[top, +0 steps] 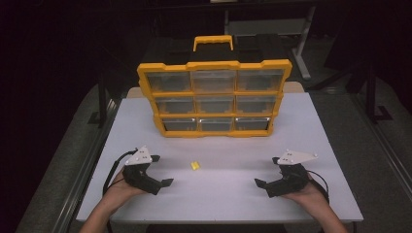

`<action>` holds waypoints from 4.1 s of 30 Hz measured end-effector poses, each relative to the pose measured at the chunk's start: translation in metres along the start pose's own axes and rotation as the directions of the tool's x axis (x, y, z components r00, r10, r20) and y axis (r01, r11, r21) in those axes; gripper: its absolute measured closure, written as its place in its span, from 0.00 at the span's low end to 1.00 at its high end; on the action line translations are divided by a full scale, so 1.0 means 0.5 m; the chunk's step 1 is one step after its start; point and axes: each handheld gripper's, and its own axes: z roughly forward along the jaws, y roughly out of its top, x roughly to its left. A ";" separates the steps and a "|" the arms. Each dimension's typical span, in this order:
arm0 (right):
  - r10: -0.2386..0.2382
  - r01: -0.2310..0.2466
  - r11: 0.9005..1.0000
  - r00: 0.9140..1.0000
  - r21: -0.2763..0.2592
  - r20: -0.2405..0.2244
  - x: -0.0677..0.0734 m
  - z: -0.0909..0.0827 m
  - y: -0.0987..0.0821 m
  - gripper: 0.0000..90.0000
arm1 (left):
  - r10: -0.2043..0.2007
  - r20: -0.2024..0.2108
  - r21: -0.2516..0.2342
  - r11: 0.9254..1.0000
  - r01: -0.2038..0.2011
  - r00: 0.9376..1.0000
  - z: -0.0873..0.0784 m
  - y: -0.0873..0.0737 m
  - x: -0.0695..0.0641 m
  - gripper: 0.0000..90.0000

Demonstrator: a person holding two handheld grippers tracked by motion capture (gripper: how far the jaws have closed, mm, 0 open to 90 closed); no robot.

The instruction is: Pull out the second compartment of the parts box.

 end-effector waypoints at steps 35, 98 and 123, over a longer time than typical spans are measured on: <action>-0.022 0.021 1.000 0.999 -0.007 -0.025 0.004 0.009 0.005 0.00 | 0.037 0.013 -0.051 0.998 -0.036 0.999 0.026 0.049 -0.004 0.00; -0.016 0.015 1.000 0.999 -0.010 -0.042 0.002 0.011 0.005 0.00 | 0.060 0.041 -0.113 0.992 -0.055 0.997 0.091 0.123 -0.004 0.00; -0.016 0.016 1.000 0.999 -0.007 -0.046 0.002 0.011 0.005 0.00 | 0.079 0.031 -0.133 0.988 -0.074 0.996 0.113 0.152 -0.006 0.01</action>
